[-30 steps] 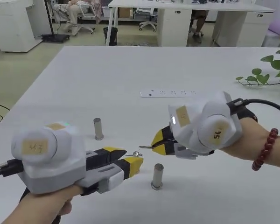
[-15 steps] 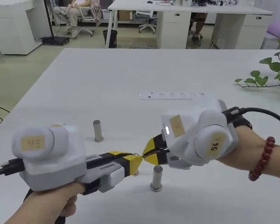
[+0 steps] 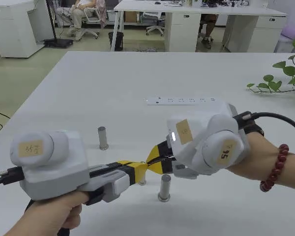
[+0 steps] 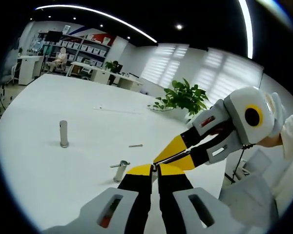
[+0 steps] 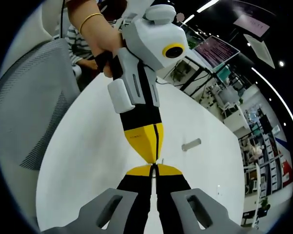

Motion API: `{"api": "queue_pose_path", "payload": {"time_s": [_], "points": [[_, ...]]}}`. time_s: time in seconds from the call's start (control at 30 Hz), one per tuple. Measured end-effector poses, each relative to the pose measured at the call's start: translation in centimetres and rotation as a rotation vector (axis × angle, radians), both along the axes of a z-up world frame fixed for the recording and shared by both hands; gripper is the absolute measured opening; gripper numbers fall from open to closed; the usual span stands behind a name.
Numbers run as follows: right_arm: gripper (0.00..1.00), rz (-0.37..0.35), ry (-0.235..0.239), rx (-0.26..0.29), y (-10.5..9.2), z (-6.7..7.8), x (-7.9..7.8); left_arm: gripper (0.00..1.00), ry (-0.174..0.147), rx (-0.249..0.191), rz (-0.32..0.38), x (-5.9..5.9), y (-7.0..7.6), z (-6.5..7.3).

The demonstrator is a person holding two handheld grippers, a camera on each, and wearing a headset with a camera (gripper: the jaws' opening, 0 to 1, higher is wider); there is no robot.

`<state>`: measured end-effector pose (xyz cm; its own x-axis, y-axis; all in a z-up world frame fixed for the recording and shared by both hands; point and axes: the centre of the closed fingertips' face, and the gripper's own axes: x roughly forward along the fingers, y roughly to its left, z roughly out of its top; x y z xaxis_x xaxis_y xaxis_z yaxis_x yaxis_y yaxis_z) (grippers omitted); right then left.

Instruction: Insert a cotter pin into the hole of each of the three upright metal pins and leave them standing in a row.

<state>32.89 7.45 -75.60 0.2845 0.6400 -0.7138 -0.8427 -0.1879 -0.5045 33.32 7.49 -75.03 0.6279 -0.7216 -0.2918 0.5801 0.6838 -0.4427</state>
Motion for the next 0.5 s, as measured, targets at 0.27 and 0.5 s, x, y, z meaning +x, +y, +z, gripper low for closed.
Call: {"api": "queue_pose_path", "payload": {"time_s": [0.27,0.5], "points": [[0.03,-0.009,0.02,0.016,0.1,0.03,-0.07,0.01,-0.003,-0.014,0.001,-0.18,-0.02,0.13],[0.04,-0.013,0.047,0.04,0.1,0.07,-0.17,0.01,-0.024,-0.002,-0.009,-0.22,-0.03,0.28]]}}
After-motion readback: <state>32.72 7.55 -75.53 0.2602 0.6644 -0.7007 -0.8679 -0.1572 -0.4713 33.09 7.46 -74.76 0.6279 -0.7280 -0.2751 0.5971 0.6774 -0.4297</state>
